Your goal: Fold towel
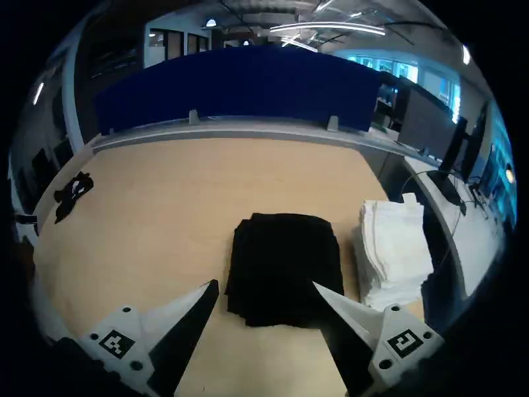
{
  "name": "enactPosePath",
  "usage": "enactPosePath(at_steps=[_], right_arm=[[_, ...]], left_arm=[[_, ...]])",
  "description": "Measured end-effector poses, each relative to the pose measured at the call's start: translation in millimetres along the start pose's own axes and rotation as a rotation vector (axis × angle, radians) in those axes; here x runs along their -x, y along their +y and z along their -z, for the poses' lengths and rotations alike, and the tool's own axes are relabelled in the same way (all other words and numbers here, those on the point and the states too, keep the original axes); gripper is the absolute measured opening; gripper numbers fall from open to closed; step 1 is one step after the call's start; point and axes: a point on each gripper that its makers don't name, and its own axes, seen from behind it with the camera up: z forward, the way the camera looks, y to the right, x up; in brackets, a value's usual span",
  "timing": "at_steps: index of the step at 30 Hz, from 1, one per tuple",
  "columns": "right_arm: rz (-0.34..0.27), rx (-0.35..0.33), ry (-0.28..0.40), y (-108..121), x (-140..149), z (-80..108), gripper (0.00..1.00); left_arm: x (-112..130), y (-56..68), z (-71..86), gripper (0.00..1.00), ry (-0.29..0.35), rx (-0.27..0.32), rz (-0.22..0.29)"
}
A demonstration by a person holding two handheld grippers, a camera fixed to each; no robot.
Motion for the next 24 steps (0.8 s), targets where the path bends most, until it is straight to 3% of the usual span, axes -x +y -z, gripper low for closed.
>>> enactPosePath(at_steps=[8, 15, 20, 24], right_arm=[[-0.041, 0.045, 0.179, -10, -33, 13.5, 1.0], [-0.109, 0.082, 0.423, -16, -79, 42.1, 1.0], [-0.173, 0.071, 0.464, -23, -83, 47.3, 1.0], [-0.185, 0.061, 0.48, -27, -88, 50.9, 1.0]], left_arm=[[-14, -2.6, -3.2, 0.85, 0.05, 0.013, 0.009], [-24, -2.3, -3.1, 0.85, 0.085, 0.02, 0.008], [-28, -5.2, -4.5, 0.85, 0.108, 0.009, 0.008], [-45, -12.4, -1.7, 0.85, 0.179, -0.01, 0.03]])
